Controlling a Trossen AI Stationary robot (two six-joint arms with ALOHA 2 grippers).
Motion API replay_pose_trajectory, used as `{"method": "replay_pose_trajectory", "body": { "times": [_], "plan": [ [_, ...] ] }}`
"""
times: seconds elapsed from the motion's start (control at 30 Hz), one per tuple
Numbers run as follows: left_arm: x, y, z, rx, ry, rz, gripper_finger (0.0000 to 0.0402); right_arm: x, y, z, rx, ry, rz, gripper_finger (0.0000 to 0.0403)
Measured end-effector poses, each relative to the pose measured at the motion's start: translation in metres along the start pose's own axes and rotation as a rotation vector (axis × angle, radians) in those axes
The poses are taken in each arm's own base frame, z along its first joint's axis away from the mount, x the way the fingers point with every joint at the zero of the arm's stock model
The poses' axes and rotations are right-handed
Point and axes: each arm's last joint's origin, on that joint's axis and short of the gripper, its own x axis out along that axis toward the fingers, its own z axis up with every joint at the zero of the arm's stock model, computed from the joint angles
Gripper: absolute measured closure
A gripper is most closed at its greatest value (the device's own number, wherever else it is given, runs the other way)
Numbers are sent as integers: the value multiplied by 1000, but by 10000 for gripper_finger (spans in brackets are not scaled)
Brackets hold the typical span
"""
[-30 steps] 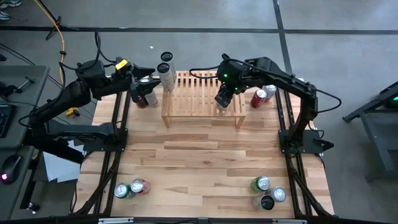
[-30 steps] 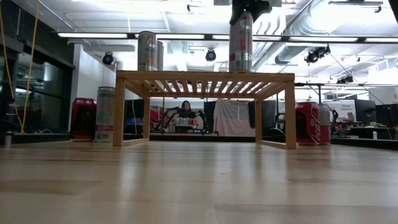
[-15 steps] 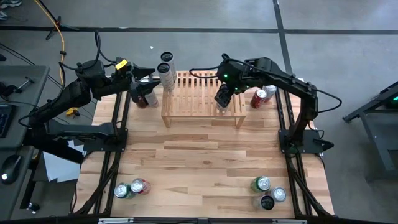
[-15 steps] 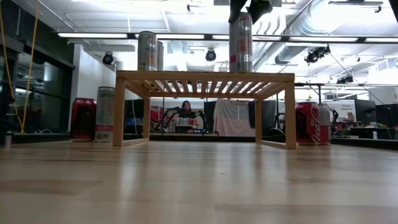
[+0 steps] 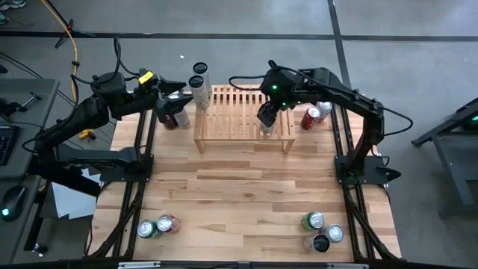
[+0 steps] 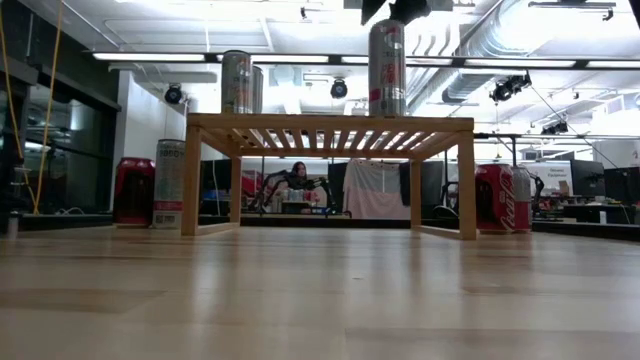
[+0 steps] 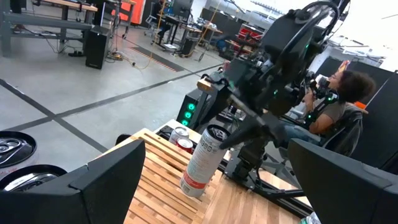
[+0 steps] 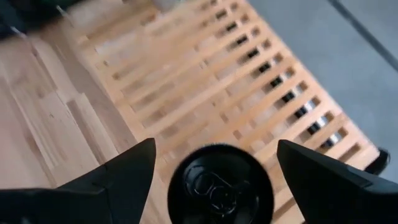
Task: Place canned beverage on shelf
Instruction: Put the top right white pink soda can on the shelf
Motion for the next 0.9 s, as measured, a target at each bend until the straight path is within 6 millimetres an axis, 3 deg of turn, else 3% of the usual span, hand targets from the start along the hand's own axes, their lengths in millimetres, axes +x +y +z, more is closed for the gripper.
{"method": "replay_pose_trajectory", "body": {
  "times": [0.23, 0.37, 0.57, 0.77, 0.9],
  "plan": [
    [2, 0, 0, -20, 4, 1, 16, -37, -11, -3, -22, -143, -29, 80],
    [19, 1, -4, -36, 42, -24, 16, -63, -20, -11, -6, -205, -49, 80],
    [79, -1, -21, 25, 111, -122, 16, -100, -32, -27, 23, -266, -38, 80],
    [142, 2, -59, 297, 215, -149, 16, -126, -42, -41, 73, -326, -24, 80],
    [175, 10, -85, 357, 278, -145, 16, -134, -45, -45, 96, -343, -16, 80]
  ]
}}
